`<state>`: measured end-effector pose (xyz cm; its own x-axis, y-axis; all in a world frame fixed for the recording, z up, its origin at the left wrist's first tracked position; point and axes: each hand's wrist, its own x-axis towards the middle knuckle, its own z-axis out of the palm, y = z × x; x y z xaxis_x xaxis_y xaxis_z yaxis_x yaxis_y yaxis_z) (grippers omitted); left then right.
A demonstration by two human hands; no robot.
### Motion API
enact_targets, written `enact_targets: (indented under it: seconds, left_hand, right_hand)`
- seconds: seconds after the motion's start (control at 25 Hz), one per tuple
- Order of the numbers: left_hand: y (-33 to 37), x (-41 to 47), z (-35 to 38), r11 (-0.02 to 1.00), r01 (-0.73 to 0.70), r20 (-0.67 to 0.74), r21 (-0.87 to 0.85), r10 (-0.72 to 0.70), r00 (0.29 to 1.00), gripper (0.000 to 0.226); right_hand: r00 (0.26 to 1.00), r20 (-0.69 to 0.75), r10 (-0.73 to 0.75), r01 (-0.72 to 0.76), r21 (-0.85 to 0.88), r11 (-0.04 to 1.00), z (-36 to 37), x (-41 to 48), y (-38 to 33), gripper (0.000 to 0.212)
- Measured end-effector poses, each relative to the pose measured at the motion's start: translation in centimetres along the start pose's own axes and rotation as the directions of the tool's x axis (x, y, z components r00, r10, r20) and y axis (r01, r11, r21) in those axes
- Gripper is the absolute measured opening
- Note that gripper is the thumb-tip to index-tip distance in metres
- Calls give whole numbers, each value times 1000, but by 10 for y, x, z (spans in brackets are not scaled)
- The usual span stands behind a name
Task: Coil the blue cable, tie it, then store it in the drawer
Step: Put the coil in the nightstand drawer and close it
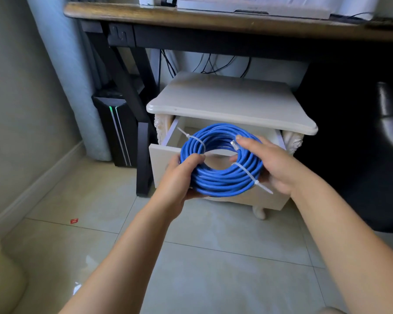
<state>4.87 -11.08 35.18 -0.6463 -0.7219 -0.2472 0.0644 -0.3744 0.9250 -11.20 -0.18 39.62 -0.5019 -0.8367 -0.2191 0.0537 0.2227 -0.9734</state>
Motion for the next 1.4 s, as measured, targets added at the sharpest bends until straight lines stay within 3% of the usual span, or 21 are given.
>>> enact_targets:
  seconds: [0.08,0.2,0.36,0.48,0.64,0.76,0.92,1.0,1.08,1.16,1.2,1.24,1.32,1.4]
  left_hand:
    - [19,6,14,999,44,65,10,-45,997,41]
    - [57,26,33,983,40,143,177,-66,988,31]
    - [87,73,59,895,92,79,436,-140,987,25]
    - [78,113,65,846,225,0,483,-257,966,17]
    - [50,152,59,771,325,-71,547,-344,936,16]
    - [37,163,61,675,302,-75,673,-344,936,15]
    - [41,152,61,522,148,-23,840,-240,971,15]
    - [45,144,57,454,-42,106,890,-116,988,19]
    - [45,128,48,421,-342,268,840,227,936,20]
    - [39,100,33,321,-584,317,745,600,734,28]
    - [31,88,25,208,-644,365,736,679,636,33]
    - [22,75,16,84,-666,441,741,687,578,36]
    - [-3,65,-2,-85,-657,556,749,621,552,38]
    - [-22,67,-16,-111,-625,560,773,583,589,34]
  right_hand:
    - [993,-99,61,-57,48,997,-5,13,-12,22]
    - [971,-163,176,-159,117,980,-19,38,-22,17]
    - [932,-190,310,-314,8,949,-38,74,-27,28]
    - [904,-211,371,-400,-119,909,-46,109,-9,26]
    - [891,-231,391,-416,-74,906,-45,137,24,15]
    - [897,-278,343,-396,-163,904,-44,142,34,13]
    - [908,-292,301,-387,-309,869,-49,130,28,19]
    - [943,-288,166,-285,-444,849,-45,114,16,29]
    - [926,-314,-210,-32,-619,785,-37,93,10,34]
    - [769,-327,-550,228,-664,713,-19,64,10,18]
    - [683,-318,-658,290,-708,644,-10,52,17,12]
    - [618,-278,-735,300,-781,548,-1,42,27,18]
    - [548,-119,-828,298,-897,326,8,33,58,33]
    - [556,-67,-828,246,-939,242,6,34,83,35]
